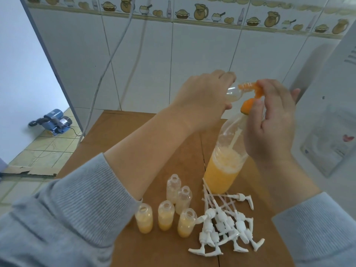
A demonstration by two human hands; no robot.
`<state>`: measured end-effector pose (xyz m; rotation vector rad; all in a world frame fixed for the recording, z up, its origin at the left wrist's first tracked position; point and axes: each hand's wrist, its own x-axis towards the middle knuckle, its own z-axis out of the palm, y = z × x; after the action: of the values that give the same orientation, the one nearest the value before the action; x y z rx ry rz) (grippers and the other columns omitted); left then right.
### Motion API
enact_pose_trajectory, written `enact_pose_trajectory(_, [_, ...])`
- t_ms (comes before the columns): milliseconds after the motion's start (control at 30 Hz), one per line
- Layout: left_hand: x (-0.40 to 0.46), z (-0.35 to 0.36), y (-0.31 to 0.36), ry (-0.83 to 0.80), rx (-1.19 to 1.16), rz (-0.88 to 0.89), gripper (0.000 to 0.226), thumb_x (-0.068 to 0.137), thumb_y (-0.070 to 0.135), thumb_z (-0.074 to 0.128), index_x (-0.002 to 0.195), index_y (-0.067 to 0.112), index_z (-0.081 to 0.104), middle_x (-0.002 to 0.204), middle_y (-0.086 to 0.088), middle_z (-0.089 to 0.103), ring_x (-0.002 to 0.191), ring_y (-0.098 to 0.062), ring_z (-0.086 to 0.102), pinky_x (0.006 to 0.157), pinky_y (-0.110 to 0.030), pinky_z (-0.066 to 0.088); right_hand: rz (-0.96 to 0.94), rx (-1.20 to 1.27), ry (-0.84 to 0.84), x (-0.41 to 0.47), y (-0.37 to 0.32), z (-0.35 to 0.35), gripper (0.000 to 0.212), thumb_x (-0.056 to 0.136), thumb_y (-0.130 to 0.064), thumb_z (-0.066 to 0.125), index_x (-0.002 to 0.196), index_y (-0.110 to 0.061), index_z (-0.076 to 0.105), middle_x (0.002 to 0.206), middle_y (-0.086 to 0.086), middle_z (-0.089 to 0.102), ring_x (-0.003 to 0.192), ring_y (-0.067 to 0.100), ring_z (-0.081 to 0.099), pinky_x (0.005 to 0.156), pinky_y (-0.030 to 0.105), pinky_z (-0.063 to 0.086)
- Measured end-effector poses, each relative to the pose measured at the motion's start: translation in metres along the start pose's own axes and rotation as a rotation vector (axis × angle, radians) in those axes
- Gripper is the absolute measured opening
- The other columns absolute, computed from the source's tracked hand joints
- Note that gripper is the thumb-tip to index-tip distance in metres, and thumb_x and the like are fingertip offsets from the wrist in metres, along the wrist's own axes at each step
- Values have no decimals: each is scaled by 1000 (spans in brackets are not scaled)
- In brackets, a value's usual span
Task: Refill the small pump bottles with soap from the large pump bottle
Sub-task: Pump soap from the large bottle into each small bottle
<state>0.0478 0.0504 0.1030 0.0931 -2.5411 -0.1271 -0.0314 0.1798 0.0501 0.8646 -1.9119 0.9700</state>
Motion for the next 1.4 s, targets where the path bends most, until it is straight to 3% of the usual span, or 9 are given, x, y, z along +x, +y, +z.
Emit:
enact_pose_trajectory(133, [-1, -13, -5, -76, -105, -87, 42, 88, 35, 61, 125, 22, 47, 119, 7, 55, 102, -15, 53, 88, -32, 42, 76, 54, -16, 7, -9, -5, 44, 96, -23, 28, 125, -7, 57, 128, 6, 57, 131, 17, 39, 114, 16, -2])
enact_pose_trajectory(300, [-40, 0, -42, -178, -271, -334, 39, 85, 40, 64, 117, 24, 49, 103, 13, 56, 87, -10, 53, 75, -28, 42, 133, 93, -60, 5, -8, -10, 40, 98, -21, 30, 131, -11, 52, 134, 1, 52, 130, 12, 39, 116, 24, 1])
enact_pose_trajectory(400, [-76, 16, -60, -261, -306, -469, 32, 82, 40, 68, 104, 27, 48, 90, 18, 56, 78, 5, 52, 67, -20, 43, 140, 100, -86, 3, -11, -10, 41, 99, -21, 30, 133, -11, 50, 136, 0, 50, 131, 9, 36, 118, 28, 2])
enact_pose_trajectory(567, [-120, 46, -76, -440, -280, -618, 40, 73, 31, 79, 98, 20, 50, 88, 11, 62, 79, -7, 61, 69, -25, 50, 150, 92, -58, 5, -9, -8, 40, 98, -21, 30, 129, -11, 53, 133, 1, 52, 129, 12, 40, 118, 30, 4])
enact_pose_trajectory(833, [-132, 76, -80, -792, -36, -624, 55, 67, 28, 82, 112, 24, 50, 109, -2, 52, 84, -16, 59, 77, -35, 54, 179, 133, -35, 7, -11, -3, 37, 99, -19, 31, 126, -11, 56, 129, 1, 54, 128, 11, 41, 119, 33, 6])
enact_pose_trajectory(1033, [-142, 83, -77, -887, 149, -563, 43, 77, 26, 71, 113, 31, 48, 115, -5, 36, 67, -10, 44, 58, -30, 44, 178, 108, -41, 8, -9, -3, 37, 99, -21, 31, 127, -13, 55, 129, -2, 54, 118, -7, 33, 117, 27, 4])
enact_pose_trajectory(1133, [-144, 86, -79, -877, 82, -485, 59, 70, 30, 77, 120, 29, 47, 117, 1, 46, 92, -19, 55, 74, -35, 51, 181, 114, -42, 7, -9, -3, 37, 100, -20, 31, 127, -13, 54, 129, -1, 54, 122, -2, 36, 117, 28, 5])
enact_pose_trajectory(1233, [-141, 90, -73, -857, 16, -361, 62, 70, 40, 76, 124, 28, 46, 118, 10, 53, 108, -16, 51, 94, -38, 44, 181, 118, -36, 7, -11, -4, 37, 99, -20, 31, 127, -12, 55, 129, -1, 54, 124, 3, 40, 118, 30, 6])
enact_pose_trajectory(1400, [-133, 92, -66, -924, -1, -319, 58, 72, 38, 73, 123, 29, 49, 114, 12, 58, 106, -13, 54, 92, -40, 45, 175, 114, -39, 6, -11, -5, 38, 99, -20, 30, 128, -12, 54, 130, 0, 54, 126, 8, 41, 118, 30, 6])
